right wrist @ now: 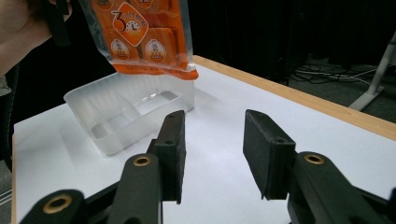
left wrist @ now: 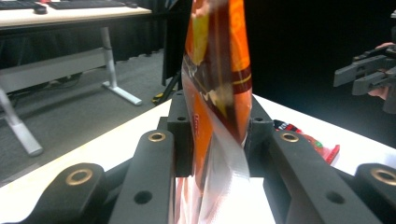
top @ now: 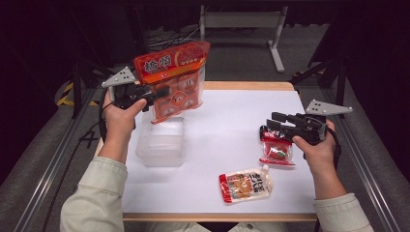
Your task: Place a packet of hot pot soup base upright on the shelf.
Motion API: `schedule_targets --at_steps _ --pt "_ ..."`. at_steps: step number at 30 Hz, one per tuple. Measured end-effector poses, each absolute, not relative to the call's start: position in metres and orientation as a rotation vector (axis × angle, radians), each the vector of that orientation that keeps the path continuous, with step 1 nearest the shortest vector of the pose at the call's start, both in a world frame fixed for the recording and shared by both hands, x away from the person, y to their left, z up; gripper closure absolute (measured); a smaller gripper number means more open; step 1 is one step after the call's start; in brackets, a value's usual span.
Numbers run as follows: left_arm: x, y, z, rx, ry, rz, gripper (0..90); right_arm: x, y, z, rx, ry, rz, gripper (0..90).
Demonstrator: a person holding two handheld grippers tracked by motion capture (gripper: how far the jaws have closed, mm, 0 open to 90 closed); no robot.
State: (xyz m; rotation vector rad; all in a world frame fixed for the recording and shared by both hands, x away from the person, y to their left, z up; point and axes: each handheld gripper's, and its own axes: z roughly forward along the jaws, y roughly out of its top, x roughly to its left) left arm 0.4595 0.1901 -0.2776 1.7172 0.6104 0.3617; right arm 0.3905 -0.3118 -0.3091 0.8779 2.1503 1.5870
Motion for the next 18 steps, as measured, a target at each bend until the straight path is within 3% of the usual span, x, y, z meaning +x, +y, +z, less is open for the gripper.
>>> schedule_targets --at_steps 18 --pt "0.466 0.212 -0.303 1.658 0.687 0.397 71.4 0.388 -0.306 -0.309 0.814 2.186 1.640 58.2"
